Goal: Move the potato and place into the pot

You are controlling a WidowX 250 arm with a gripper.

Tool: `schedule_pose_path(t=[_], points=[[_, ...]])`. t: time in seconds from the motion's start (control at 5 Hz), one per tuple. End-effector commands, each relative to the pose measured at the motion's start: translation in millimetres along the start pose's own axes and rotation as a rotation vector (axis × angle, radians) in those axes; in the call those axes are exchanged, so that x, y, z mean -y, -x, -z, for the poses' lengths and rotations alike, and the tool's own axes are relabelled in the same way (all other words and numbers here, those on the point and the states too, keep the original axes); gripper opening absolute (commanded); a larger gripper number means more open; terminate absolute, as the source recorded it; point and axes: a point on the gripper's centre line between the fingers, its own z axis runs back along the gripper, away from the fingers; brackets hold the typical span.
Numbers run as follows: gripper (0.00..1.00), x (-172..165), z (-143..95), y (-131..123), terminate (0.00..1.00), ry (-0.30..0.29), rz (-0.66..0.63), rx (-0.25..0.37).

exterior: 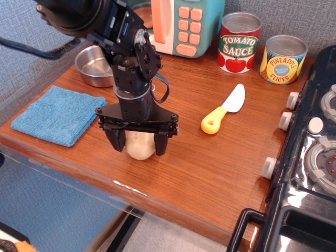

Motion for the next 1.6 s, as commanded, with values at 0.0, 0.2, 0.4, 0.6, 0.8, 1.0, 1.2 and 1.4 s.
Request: schedule_pose_path(t=[0.0,0.2,0.4,0.6,0.8,1.0,1.2,1.4], points=[[1.0,6.8,15.7,-20.2,0.0,0.023,0.002,-0.029],[1.0,6.6,23.9,-20.2,0.0,0.022,0.001,-0.052],[0.0,8.1,23.4,-20.7,0.0,0.014,0.012,-0.061],[0.0,14.9,9.7,-24.7,0.0,0.039,0.067,-0.059],[0.0,15.1,-35.9,-55.8,0.0,0.058,0.27,-0.003],[0.0,-12.4,-74.4,-100.2,0.0,0.057,0.401,0.029],[0.0,-49.1,-65.7,-131.7,0.0,0.033,0.499,-0.034],[0.0,-97.1,-45.4,-148.7,0.0,-0.02,0.408,-0.08]])
